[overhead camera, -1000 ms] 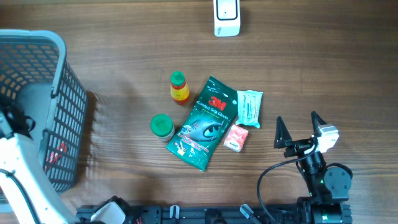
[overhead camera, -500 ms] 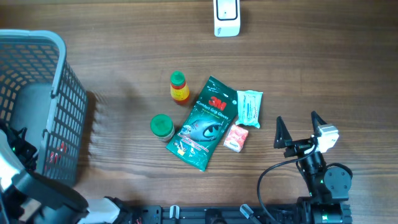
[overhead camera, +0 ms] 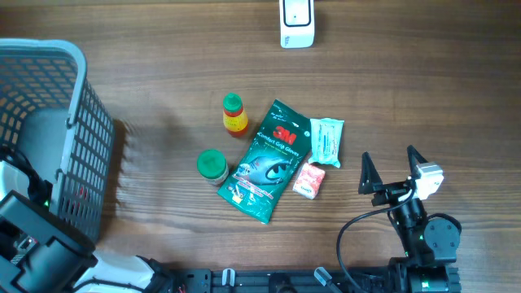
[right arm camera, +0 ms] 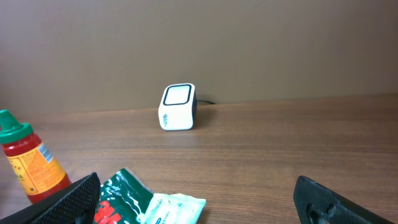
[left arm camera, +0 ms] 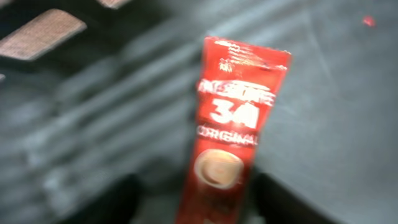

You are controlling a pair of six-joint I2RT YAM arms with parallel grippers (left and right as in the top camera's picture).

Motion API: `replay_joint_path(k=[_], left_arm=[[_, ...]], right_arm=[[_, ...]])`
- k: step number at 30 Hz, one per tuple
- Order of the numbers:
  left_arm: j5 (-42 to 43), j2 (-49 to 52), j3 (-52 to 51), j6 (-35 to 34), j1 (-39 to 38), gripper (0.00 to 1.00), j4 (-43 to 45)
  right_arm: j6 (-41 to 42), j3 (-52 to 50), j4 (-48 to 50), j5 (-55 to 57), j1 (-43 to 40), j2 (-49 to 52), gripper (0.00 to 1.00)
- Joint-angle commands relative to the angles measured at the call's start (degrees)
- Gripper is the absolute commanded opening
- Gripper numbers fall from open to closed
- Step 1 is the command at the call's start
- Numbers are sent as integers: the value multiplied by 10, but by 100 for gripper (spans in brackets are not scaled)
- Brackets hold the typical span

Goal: Scan the item barcode
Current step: 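Reach the left gripper back into the basket toward the Nescafe stick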

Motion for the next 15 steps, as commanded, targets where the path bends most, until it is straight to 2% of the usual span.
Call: replay_joint_path(k=[1,2,5,7,9,11,15], left_arm=[[29,46,-63,-1,3,17,-3],[30,46,-63,-1,3,4,-5],[30,44,-51,5,3,4,-1],[40,36,-12,66,3,4,-1],[115,13,70,184,3,4,-1],[204,-15,141,254,3,4,-1],[350,-94,239,269,3,4,5]], right_arm=[[8,-1,3,3,1,-3,100],[8,-1,3,3,1,-3,100],[7,-1,3,3,1,-3,100],[8,-1,3,3,1,-3,100],[7,-1,3,3,1,-3,100],[8,-1,3,3,1,-3,100],[8,-1,3,3,1,-3,100]])
